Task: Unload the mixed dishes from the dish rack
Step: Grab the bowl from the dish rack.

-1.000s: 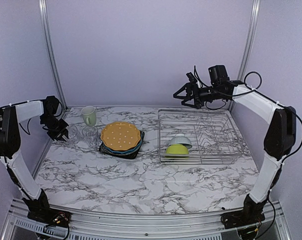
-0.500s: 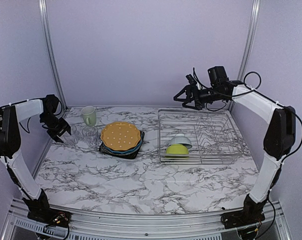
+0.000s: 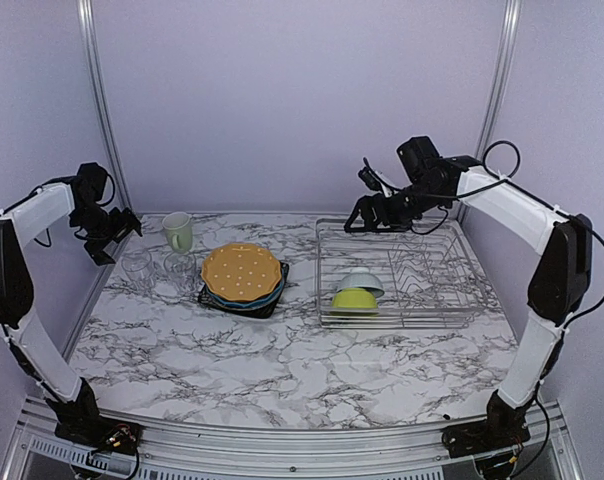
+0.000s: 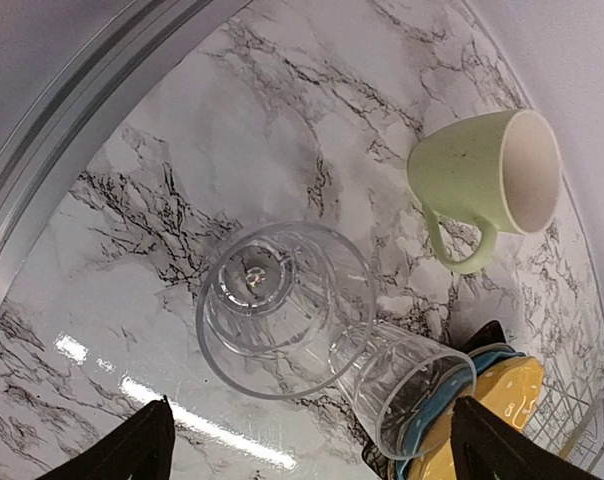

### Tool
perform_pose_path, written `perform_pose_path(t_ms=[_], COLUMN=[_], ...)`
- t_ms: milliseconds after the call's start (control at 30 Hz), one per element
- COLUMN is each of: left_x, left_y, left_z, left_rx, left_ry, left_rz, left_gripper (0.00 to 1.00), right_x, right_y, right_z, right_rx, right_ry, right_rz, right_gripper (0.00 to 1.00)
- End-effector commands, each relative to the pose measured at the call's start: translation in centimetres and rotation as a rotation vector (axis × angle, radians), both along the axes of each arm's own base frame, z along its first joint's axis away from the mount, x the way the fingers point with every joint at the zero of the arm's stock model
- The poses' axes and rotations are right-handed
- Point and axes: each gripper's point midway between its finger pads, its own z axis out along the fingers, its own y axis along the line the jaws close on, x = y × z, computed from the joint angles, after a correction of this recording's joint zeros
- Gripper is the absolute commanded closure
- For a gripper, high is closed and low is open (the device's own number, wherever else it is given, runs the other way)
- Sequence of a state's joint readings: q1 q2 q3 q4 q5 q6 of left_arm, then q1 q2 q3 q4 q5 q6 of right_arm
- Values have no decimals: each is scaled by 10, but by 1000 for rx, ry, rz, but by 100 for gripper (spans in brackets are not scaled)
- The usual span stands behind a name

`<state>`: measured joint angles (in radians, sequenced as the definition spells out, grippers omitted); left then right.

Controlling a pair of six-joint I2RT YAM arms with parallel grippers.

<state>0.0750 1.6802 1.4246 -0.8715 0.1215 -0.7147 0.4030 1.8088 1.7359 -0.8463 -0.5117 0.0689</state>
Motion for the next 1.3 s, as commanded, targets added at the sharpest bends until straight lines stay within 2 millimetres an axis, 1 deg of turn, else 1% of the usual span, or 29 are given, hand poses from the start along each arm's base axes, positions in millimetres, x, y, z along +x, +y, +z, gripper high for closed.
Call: perform_pose_path(t_ms=[0, 67, 133, 200, 267, 333, 433, 467, 500, 567, 633, 700, 767, 967, 1033, 1133, 1267], left_x=[6, 7, 7, 5, 3, 0, -3, -4, -6, -9, -11, -13, -14, -18, -21, -25, -25], left_y=[6, 4, 2, -1, -5, -8, -15, -17, -18, -18, -18, -16, -15, -12, -8, -4, -4], left_z=[51, 63, 75, 86, 91, 97, 105, 107, 106, 105, 104, 104, 106, 115, 117, 124, 129], left_rx=[50, 54, 61, 66, 72, 73, 47, 36, 27, 15, 16, 24, 30, 51, 72, 96, 118], left_ry=[-146, -189, -241, -287, -313, -344, -396, -408, -411, -416, -420, -421, -425, -452, -458, -478, -492], left_rz=[-26, -42, -65, -92, -116, -134, -155, -156, -150, -138, -132, -126, -119, -102, -85, -68, -71], left_gripper=[1, 1, 1, 1, 1, 1, 1, 1, 1, 1, 1, 1, 1, 1, 1, 1, 1], right_x=[-26, -35, -43, -49, -53, -52, -49, -46, -43, -40, -38, -35, -30, -13, -8, -2, 5], right_y=[-3, -2, -4, -9, -19, -34, -47, -51, -53, -46, -35, -22, -16, -11, -11, -14, -21], right_z=[-3, -9, -9, -10, -11, -10, -4, -2, -5, -15, -25, -31, -36, -55, -64, -82, -98], right_rx=[-120, -141, -174, -230, -300, -352, -359, -338, -314, -245, -212, -177, -159, -177, -185, -227, -273], right_ry=[-4, 11, -3, -48, -114, -193, -287, -284, -251, -134, -42, 21, 63, 142, 168, 204, 224], right_rz=[7, 16, 38, 64, 76, 51, -12, -60, -99, -150, -152, -149, -159, -188, -195, -213, -236], right_gripper=[2, 2, 2, 2, 2, 2, 2, 2, 2, 2, 2, 2, 3, 4, 5, 8, 9])
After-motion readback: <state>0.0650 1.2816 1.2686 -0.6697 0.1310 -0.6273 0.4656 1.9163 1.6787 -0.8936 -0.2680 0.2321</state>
